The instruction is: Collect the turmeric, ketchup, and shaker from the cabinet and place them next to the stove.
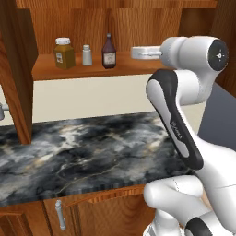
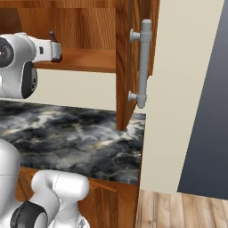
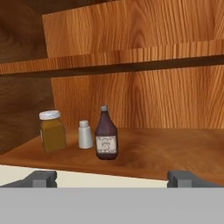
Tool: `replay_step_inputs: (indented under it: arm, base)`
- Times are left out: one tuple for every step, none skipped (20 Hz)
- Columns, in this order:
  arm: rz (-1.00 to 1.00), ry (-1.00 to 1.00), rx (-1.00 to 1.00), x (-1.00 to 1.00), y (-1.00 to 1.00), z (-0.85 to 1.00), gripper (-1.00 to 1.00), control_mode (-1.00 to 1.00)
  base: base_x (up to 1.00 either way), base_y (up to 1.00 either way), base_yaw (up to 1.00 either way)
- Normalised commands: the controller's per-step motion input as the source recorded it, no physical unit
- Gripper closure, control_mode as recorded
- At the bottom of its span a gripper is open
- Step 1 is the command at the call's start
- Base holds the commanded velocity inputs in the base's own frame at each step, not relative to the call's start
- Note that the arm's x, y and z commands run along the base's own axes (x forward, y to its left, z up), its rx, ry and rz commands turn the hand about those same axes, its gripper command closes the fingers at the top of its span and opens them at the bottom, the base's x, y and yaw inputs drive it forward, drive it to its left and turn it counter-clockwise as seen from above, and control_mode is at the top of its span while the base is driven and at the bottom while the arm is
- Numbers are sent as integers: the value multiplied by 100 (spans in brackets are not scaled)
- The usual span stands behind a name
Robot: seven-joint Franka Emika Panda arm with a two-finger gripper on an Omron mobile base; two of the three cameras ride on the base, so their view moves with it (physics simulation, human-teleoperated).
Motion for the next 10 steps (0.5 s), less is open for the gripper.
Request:
replay_step_inputs:
  arm:
    - [0,3,0,33,4,-5,-100,-100]
    - [0,1,0,29,4,-5,-100,-100]
    - [0,0,0,31,4,-8,-100,-100]
    - [0,0,0,34,5,-7,-100,-100]
    - [0,0,0,32,9,-4,-100,-100]
    - [0,0,0,27,17,0,-100,-100]
    - [0,0,0,22,21,0,-100,-100]
    - [0,0,0,23,24,0,-100,-100]
    - [0,0,0,19,25,-2,-100,-100]
    - [0,0,0,18,25,-4,-100,-100]
  base:
    - [0,0,0]
    - [0,0,0]
    - [0,0,0]
    - [0,0,0]
    - [0,0,0]
    - [0,0,0]
    - [0,0,0]
    - [0,0,0]
    - [0,0,0]
    - [0,0,0]
